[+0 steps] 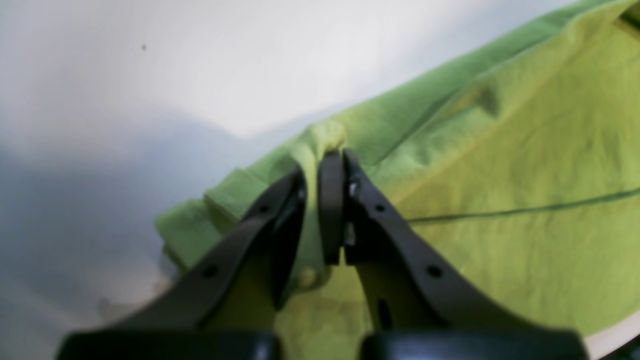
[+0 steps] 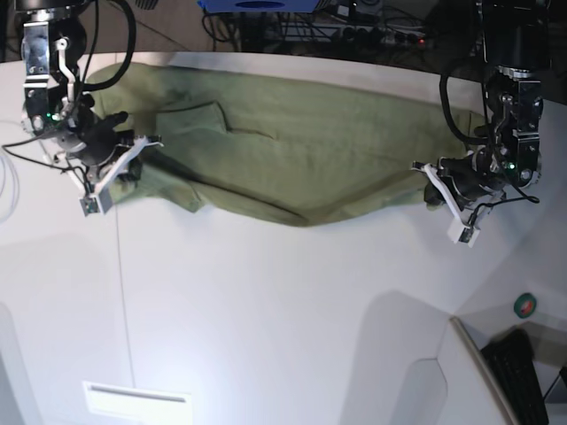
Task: Layout the t-shirt on the table in an organized manner, then fold the t-shirt properly
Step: 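Lift the hem with both grippers and fold it over onto the folded shoulder edge, then hold the folded strip with both grippers and pull its ends apart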
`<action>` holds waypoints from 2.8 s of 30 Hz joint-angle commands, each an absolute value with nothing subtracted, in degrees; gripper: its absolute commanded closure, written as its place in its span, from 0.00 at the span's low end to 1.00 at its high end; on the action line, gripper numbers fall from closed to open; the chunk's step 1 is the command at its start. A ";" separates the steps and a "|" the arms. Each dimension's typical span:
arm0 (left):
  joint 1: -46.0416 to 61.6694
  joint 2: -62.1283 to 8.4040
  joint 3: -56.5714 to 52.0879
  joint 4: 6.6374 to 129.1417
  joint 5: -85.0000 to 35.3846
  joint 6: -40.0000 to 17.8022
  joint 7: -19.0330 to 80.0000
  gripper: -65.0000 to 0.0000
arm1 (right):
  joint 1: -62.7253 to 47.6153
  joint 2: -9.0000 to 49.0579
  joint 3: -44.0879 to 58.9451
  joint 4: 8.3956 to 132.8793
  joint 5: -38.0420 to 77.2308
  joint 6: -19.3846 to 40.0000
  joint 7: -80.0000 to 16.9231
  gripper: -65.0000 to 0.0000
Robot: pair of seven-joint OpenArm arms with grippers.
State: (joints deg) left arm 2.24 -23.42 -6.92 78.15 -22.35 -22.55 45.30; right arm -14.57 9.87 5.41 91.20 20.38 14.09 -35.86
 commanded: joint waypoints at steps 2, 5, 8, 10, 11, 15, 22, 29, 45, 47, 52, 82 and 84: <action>1.98 -24.92 -7.34 79.16 -22.37 -22.37 45.58 1.00 | -15.43 10.33 5.76 93.85 20.70 14.11 -34.77 1.00; 2.07 -25.27 -7.34 79.16 -22.37 -22.37 48.04 1.00 | -17.54 10.24 5.76 96.40 20.70 14.11 -34.77 1.00; 3.21 -25.36 -7.34 79.69 -22.37 -22.37 48.04 1.00 | -18.24 10.24 5.76 96.92 20.70 14.11 -34.77 1.00; 4.26 -25.36 -7.34 81.71 -22.37 -22.37 48.13 1.00 | -18.77 10.24 5.76 97.10 20.70 14.11 -34.86 1.00; 4.88 -25.36 -7.34 83.03 -22.37 -22.37 48.22 1.00 | -19.21 10.24 5.76 97.80 20.70 14.11 -34.86 1.00; 6.37 -25.36 -7.34 85.76 -22.37 -22.37 48.22 1.00 | -21.93 9.45 5.67 102.37 20.79 13.85 -34.86 1.00; 6.73 -25.98 -7.43 85.85 -22.20 -22.37 48.31 1.00 | -24.31 8.75 5.67 104.13 20.70 9.63 -34.86 1.00; 7.78 -27.30 -10.33 86.02 -22.37 -22.46 48.31 1.00 | -25.01 8.57 5.76 108.53 20.70 9.27 -40.48 1.00; 13.85 -27.21 -13.23 86.11 -22.29 -22.55 48.31 1.00 | -26.51 6.81 5.76 105.63 20.62 9.27 -41.27 1.00; 13.85 -27.21 -13.23 86.11 -21.93 -22.55 48.31 1.00 | -27.21 6.73 5.76 105.80 20.62 9.27 -41.27 1.00; 13.85 -27.21 -13.14 85.76 -21.93 -22.55 48.31 1.00 | -27.65 6.73 5.76 106.07 20.62 9.27 -41.36 1.00; 13.41 -27.21 -10.07 85.41 -16.48 -22.55 48.31 1.00 | -28.26 6.81 5.76 99.82 20.53 9.27 -41.19 1.00; 13.32 -27.21 -10.51 85.58 -16.57 -22.55 48.31 1.00 | -28.44 6.73 5.76 99.82 20.62 9.27 -41.19 1.00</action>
